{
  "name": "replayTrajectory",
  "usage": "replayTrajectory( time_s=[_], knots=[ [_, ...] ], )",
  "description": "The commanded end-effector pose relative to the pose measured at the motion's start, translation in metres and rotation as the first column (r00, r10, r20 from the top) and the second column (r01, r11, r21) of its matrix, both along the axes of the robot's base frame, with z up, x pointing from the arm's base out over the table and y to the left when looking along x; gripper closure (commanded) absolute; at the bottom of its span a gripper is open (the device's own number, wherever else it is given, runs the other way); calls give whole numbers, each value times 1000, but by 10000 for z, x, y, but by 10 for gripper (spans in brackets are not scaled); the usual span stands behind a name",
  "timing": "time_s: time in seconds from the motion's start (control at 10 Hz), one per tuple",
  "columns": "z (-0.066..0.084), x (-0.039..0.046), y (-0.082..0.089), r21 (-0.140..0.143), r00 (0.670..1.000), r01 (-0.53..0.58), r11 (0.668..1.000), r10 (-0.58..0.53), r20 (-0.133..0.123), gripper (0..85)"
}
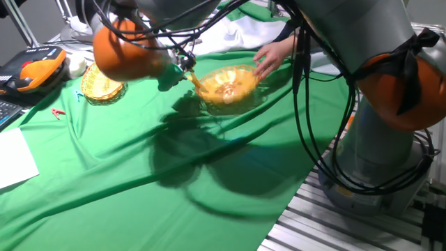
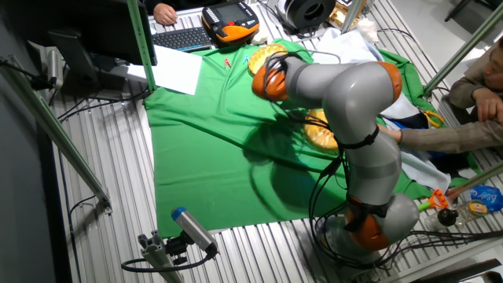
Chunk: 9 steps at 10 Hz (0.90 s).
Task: Use a clamp
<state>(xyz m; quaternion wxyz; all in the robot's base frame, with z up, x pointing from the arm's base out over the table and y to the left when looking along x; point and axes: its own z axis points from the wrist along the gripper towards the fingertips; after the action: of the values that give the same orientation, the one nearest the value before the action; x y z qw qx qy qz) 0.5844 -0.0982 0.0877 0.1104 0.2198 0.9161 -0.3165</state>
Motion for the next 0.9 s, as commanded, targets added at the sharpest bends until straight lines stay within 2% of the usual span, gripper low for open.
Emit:
replayTrajectory(
  time_s=[0.0, 0.2, 0.3, 0.4, 0.5, 0.6, 0.7, 0.8],
  knots=[
    [22, 14, 79, 64, 999, 3, 998, -1, -35, 510],
    [33, 15, 233, 91, 999, 21, 996, -17, -50, 510],
    [33, 11, 280, 150, 998, 18, 989, -8, -66, 680],
    [41, 4, 355, 251, 995, 34, 967, -10, -95, 680],
    [51, -7, 426, 282, 994, 36, 959, -6, -108, 680],
    [60, -16, 492, 295, 993, 42, 955, -8, -116, 850],
    [66, -20, 535, 324, 993, 35, 945, 5, -120, 850],
    [76, -21, 557, 387, 991, 15, 922, 37, -128, 850]
  ],
)
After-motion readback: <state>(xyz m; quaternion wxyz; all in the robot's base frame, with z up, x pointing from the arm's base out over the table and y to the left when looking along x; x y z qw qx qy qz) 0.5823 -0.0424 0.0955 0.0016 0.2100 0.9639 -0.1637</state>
